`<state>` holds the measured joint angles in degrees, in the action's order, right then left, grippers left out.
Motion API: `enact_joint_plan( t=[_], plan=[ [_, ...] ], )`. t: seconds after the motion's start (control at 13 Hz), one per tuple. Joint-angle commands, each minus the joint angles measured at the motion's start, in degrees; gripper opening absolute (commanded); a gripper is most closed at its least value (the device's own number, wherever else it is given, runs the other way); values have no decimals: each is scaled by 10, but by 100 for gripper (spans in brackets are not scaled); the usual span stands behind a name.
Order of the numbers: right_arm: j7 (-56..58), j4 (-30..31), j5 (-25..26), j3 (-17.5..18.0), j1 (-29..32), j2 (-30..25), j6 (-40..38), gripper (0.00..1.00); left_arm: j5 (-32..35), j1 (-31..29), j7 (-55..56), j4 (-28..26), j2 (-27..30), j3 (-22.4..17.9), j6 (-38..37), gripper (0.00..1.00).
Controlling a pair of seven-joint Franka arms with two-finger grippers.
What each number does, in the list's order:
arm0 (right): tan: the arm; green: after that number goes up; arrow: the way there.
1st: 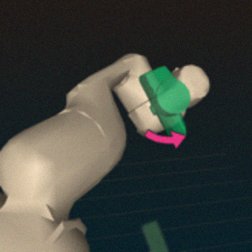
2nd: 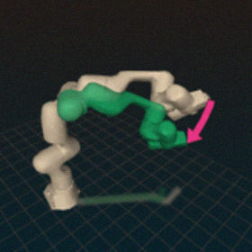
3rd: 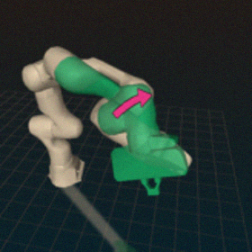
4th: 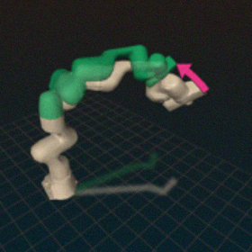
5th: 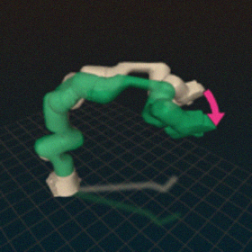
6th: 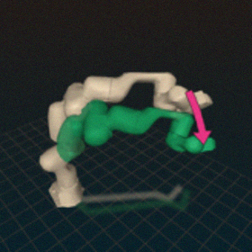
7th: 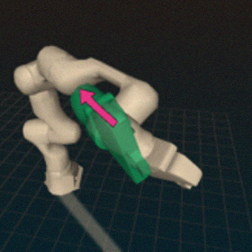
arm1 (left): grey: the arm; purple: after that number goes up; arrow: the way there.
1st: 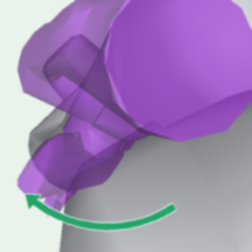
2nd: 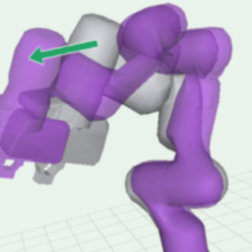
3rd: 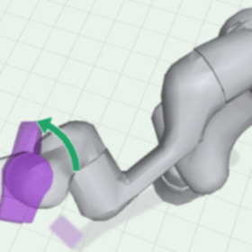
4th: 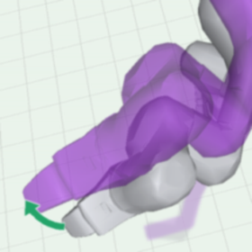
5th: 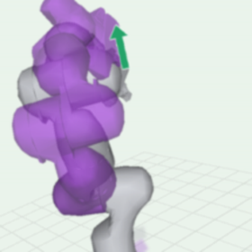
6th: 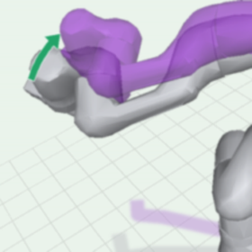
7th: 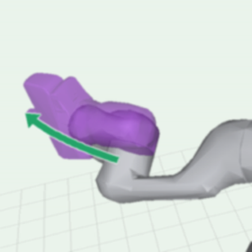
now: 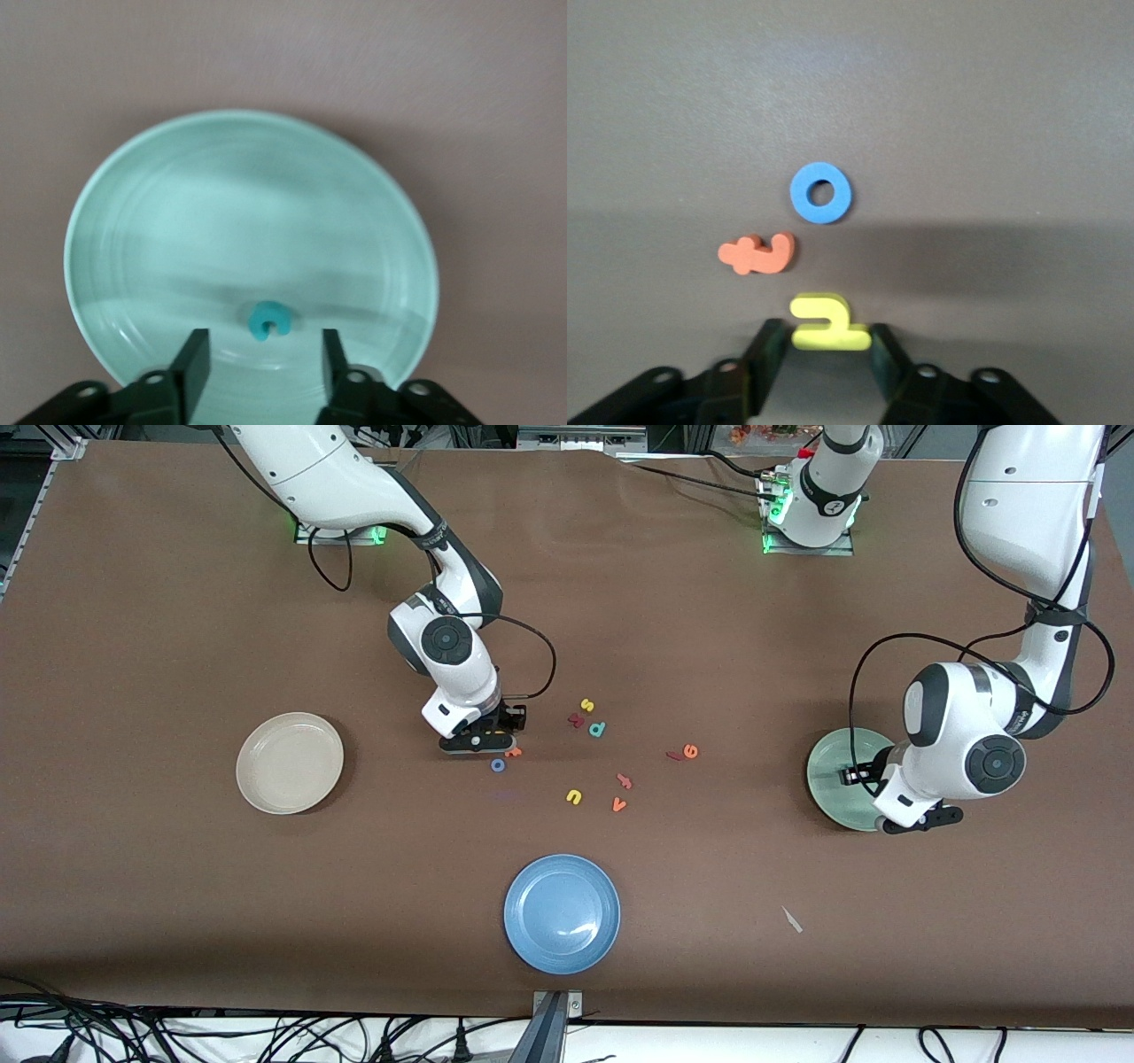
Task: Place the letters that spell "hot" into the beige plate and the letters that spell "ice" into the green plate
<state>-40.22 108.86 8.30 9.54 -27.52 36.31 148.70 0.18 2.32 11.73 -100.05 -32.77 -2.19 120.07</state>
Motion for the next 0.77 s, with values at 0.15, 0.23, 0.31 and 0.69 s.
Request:
enact_joint_plan(
  t=[0.15,0.23,0.31,0.69],
  plan=[
    [-11,-1,14,-1,-1,6,0,22,-38,36,42,49,9,3,-27,100],
    [-11,-1,14,-1,-1,4,-1,21,-42,50,64,51,9,3,-27,100],
    [-10,0,14,-1,-1,0,-2,21,-43,70,85,52,9,3,-27,100],
    [41,17,13,-2,34,-83,-82,21,-82,149,238,67,-18,3,11,99]
  ],
)
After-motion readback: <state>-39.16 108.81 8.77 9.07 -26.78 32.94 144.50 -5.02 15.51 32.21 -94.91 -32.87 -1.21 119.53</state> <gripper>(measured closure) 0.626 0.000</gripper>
